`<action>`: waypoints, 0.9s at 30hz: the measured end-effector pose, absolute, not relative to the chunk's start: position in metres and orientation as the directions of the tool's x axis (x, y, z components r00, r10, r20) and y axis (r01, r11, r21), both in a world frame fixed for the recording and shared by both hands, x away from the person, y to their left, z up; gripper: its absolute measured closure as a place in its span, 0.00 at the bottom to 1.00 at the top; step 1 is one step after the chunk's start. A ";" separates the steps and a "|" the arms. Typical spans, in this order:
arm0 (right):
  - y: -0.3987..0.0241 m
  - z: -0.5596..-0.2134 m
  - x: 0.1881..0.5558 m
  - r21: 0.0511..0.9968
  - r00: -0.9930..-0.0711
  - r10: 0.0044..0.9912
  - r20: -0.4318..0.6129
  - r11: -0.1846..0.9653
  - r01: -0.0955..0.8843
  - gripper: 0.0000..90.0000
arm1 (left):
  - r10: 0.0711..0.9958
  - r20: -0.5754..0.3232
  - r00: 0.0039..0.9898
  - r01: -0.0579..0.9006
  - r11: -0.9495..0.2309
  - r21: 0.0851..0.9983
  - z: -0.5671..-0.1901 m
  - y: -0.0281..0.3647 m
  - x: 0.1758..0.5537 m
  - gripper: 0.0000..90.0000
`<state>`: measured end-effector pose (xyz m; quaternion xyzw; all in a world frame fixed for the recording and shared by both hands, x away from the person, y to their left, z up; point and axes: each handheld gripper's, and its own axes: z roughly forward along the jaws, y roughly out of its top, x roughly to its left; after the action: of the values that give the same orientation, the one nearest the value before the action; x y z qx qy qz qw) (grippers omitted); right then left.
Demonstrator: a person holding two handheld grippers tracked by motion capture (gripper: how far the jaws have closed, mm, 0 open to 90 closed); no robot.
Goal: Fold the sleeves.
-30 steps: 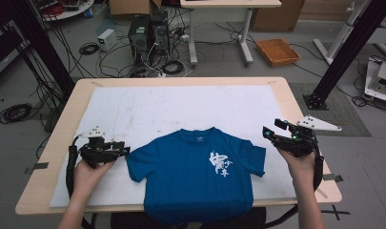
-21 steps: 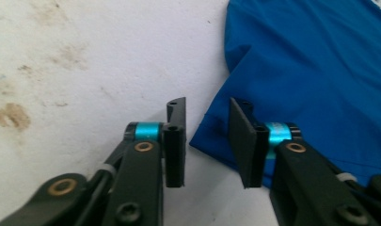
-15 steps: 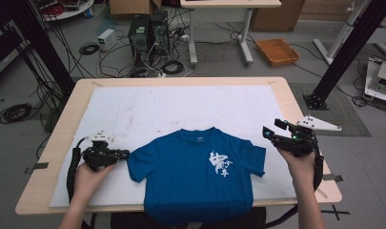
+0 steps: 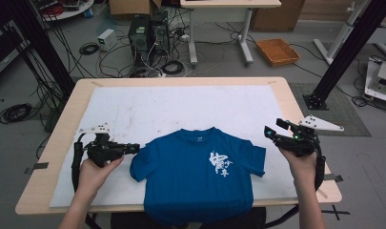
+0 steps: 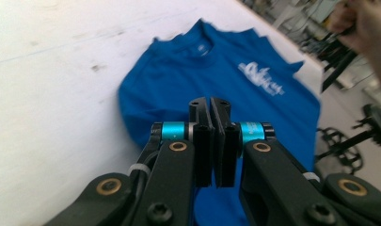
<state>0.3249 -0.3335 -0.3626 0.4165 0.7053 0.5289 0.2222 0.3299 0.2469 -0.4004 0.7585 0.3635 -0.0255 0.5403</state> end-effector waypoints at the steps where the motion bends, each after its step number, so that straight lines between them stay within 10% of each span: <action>1: -0.334 -0.362 0.325 0.931 -0.552 0.824 0.127 0.093 0.352 0.39 | 0.518 -0.442 0.732 0.584 -0.143 0.799 -0.399 0.243 0.330 0.98; 27: -0.338 -0.365 0.326 0.920 -0.528 0.835 0.153 0.075 0.384 0.39 | 0.482 -0.492 0.725 0.619 -0.145 0.772 -0.425 0.123 0.359 0.89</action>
<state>0.3258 -0.3383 -0.3646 0.4352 0.7007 0.5226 0.2157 0.3587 0.1235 -0.4251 0.7539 0.3653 -0.0633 0.5424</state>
